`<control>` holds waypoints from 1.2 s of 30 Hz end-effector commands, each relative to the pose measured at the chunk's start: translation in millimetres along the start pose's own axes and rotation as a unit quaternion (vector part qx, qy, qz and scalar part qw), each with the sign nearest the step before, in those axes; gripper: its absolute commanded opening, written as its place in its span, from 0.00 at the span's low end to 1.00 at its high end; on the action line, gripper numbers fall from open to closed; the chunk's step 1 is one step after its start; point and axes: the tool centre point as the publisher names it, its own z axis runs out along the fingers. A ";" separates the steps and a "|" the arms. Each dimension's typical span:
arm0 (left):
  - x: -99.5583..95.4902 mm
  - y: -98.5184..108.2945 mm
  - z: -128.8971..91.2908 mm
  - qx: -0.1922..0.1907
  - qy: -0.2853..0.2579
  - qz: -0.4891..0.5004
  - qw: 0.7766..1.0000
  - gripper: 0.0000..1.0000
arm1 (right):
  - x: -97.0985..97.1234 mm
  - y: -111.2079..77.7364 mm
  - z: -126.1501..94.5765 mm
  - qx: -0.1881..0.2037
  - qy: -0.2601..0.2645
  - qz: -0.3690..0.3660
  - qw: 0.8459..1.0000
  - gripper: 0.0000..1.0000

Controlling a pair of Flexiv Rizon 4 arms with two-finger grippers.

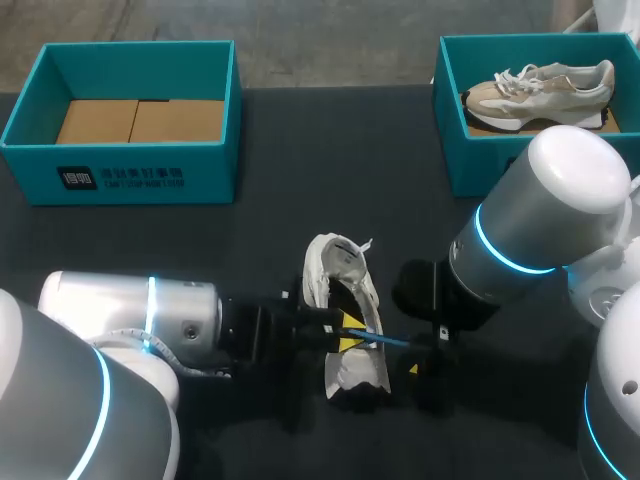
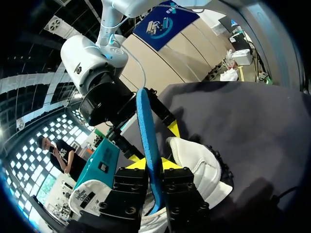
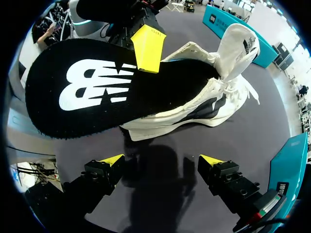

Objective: Take the shoe out of the shoebox, open the shoe tongue, remove and reinsert the insole, then place the shoe into the shoebox

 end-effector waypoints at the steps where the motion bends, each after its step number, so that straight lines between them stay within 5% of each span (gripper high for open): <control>1: 0.0 -4.6 -0.5 0.001 -0.001 0.000 1.000 0.18 | 0.9 -0.1 1.7 -0.001 -0.001 0.000 1.000 1.00; 20: -5.6 -17.3 -1.6 0.026 -0.006 0.002 1.000 0.22 | 0.9 -0.1 1.7 -0.001 -0.001 0.000 1.000 1.00; 24: -5.4 -18.6 -0.6 0.026 0.002 0.008 1.000 0.17 | 0.9 -0.1 1.7 -0.001 -0.001 0.000 1.000 1.00; 25: -4.7 -18.3 -0.5 0.024 0.004 0.010 1.000 0.02 | 0.9 -0.1 1.7 -0.001 -0.001 0.000 1.000 1.00; 26: -3.9 -17.9 -0.5 0.023 0.006 0.011 1.000 0.00 | 0.9 -0.1 1.7 -0.001 -0.001 0.000 1.000 1.00; 36: 5.6 -4.8 -2.9 0.016 0.016 0.027 0.999 0.00 | 0.9 -0.1 1.7 -0.001 -0.001 0.000 1.000 1.00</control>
